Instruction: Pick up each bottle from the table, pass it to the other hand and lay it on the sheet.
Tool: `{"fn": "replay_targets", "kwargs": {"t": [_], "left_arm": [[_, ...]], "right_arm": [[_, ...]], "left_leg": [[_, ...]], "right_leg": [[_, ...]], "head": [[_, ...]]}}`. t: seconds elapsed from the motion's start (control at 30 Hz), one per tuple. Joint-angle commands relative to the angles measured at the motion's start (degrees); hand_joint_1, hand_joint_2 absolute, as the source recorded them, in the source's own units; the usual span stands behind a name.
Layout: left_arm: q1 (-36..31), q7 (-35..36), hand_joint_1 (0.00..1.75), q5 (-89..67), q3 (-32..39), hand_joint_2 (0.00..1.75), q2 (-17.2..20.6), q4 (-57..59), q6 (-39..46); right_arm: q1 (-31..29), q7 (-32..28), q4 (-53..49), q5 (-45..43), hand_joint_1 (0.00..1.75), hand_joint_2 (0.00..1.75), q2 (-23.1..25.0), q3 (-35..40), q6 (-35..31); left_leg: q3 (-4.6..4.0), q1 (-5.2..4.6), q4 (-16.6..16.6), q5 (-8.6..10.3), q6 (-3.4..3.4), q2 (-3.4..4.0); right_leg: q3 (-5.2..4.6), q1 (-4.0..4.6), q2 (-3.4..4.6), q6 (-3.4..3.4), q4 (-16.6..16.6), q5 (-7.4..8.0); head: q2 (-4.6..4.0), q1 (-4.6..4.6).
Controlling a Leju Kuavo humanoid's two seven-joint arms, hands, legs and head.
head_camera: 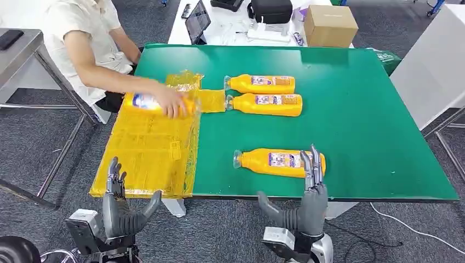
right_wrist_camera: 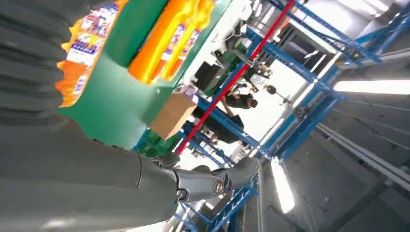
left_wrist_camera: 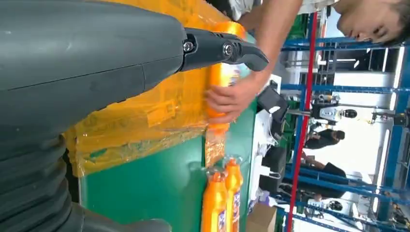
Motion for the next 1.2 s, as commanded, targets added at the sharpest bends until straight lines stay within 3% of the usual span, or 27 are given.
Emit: {"fn": "replay_targets", "kwargs": {"t": [0.03,0.07,0.27,0.43,0.6,0.7,0.97,1.2], "left_arm": [[-0.9,0.1,0.00,1.0,3.1,1.75,-0.7,2.8,0.9],[-0.5,0.0,0.00,0.9,4.1,1.75,-1.1,3.1,1.0],[0.9,-3.2,0.00,-3.2,6.8,1.75,-2.7,4.2,1.2],[-3.1,-2.6,0.00,-3.3,5.0,1.75,-3.7,8.1,0.2],[-11.0,-1.6,0.00,-3.2,-1.6,1.75,-4.5,16.9,1.4],[-13.1,-0.9,0.00,-2.8,-3.7,1.75,-4.3,19.5,2.4],[-14.5,0.1,0.00,-2.0,-6.7,1.75,-2.7,19.9,1.3],[-15.2,0.2,0.00,-1.7,-7.6,1.75,-2.5,19.8,0.9]], "right_arm": [[-1.8,2.4,4.2,-3.0,0.00,1.75,-5.3,-2.4,0.2],[-2.7,0.0,8.6,-0.3,0.00,1.75,-0.9,-4.5,0.2],[-9.8,1.6,22.5,4.5,0.00,1.75,-1.5,-4.2,0.2],[-10.2,2.4,24.9,11.0,0.00,1.75,-0.6,-6.2,0.2],[-9.0,0.0,21.7,15.3,0.00,1.75,0.0,-16.9,0.2],[-10.8,0.0,24.9,21.2,0.00,1.75,0.4,-20.6,0.2],[-22.1,11.4,36.9,33.7,0.00,1.75,-3.3,-21.1,0.2],[-24.9,14.8,39.1,34.8,0.00,1.75,-5.0,-20.2,0.2]], "left_leg": [[0.20,0.01,-0.1,-0.04,0.06,0.04],[0.32,0.01,-0.1,-0.07,0.09,0.05],[0.34,0.01,-0.1,-0.05,0.10,0.26],[0.31,0.00,-0.1,-0.01,0.10,0.04],[0.15,-0.06,-0.1,0.09,0.10,-0.35],[0.26,-0.06,-0.1,0.08,0.16,-0.37],[0.24,-0.06,-0.1,0.03,0.10,0.07],[0.28,-0.06,-0.1,0.01,0.14,0.07]], "right_leg": [[0.20,0.04,-0.02,-0.10,-0.1,-0.02],[0.32,0.06,-0.04,-0.15,-0.1,-0.05],[0.30,0.05,0.18,-0.11,-0.2,0.06],[0.33,0.04,-0.04,-0.13,-0.1,0.01],[0.24,-0.03,-0.41,-0.07,-0.1,-0.03],[0.39,-0.01,-0.45,-0.11,-0.2,-0.02],[0.24,-0.01,0.01,-0.08,-0.1,0.12],[0.30,0.00,-0.02,-0.07,-0.1,0.08]], "head": [[0.00,-0.02],[0.00,0.00],[0.00,-0.02],[0.00,0.00],[0.00,-0.02],[0.00,0.00],[0.00,0.00],[0.00,-0.02]]}}
